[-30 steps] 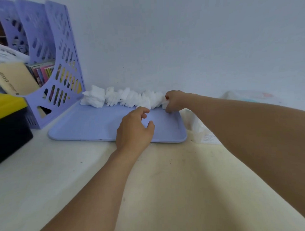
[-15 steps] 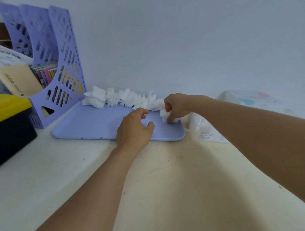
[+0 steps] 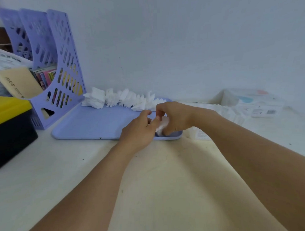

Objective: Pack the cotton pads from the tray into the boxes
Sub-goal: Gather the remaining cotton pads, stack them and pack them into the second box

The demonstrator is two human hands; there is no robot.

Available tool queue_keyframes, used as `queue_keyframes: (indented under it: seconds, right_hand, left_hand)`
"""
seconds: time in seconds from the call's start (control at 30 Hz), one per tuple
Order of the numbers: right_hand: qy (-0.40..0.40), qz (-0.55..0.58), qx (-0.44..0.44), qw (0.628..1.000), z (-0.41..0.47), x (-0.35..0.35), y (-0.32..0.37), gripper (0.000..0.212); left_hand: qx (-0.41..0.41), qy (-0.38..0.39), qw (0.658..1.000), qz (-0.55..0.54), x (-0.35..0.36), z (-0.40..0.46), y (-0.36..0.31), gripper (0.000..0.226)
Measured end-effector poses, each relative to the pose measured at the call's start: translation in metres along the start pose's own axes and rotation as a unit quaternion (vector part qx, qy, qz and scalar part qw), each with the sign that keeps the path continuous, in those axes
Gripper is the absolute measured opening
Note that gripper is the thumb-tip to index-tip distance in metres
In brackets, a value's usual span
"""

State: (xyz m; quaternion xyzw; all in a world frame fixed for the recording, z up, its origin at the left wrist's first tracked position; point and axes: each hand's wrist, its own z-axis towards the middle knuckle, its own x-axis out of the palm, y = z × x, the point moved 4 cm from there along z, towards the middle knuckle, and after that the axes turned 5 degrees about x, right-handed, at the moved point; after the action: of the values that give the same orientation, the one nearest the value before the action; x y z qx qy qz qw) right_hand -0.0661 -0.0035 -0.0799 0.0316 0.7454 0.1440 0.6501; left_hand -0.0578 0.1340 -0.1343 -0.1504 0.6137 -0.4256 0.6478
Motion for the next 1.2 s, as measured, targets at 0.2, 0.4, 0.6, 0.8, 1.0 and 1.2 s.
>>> queue_keyframes:
  seconds: [0.2, 0.4, 0.6, 0.8, 1.0, 1.2]
  right_hand:
    - [0.098, 0.076, 0.034, 0.992, -0.007, -0.005, -0.005, 0.068]
    - [0.09, 0.037, 0.046, 0.994, 0.003, 0.0, -0.006, 0.034]
    - [0.045, 0.238, 0.002, 0.97, 0.004, -0.01, -0.012, 0.037]
    - [-0.043, 0.504, -0.023, 0.862, 0.003, -0.022, -0.019, 0.052]
    - [0.005, 0.603, 0.021, 0.797, 0.004, -0.013, -0.032, 0.025]
    - [-0.041, 0.535, 0.018, 0.844, 0.003, -0.018, -0.029, 0.032]
  left_hand:
    - [0.037, 0.04, 0.998, 0.011, 0.006, 0.002, 0.004, 0.054]
    - [0.074, 0.037, 0.995, -0.059, 0.011, 0.005, 0.001, 0.06]
    - [0.062, -0.034, 0.971, -0.229, 0.001, 0.006, -0.005, 0.067]
    - [-0.037, -0.044, 0.831, -0.554, -0.008, 0.009, -0.006, 0.041]
    - [-0.061, -0.076, 0.791, -0.604, -0.004, 0.012, 0.003, 0.041]
    - [-0.071, -0.12, 0.821, -0.554, -0.002, 0.01, 0.002, 0.021]
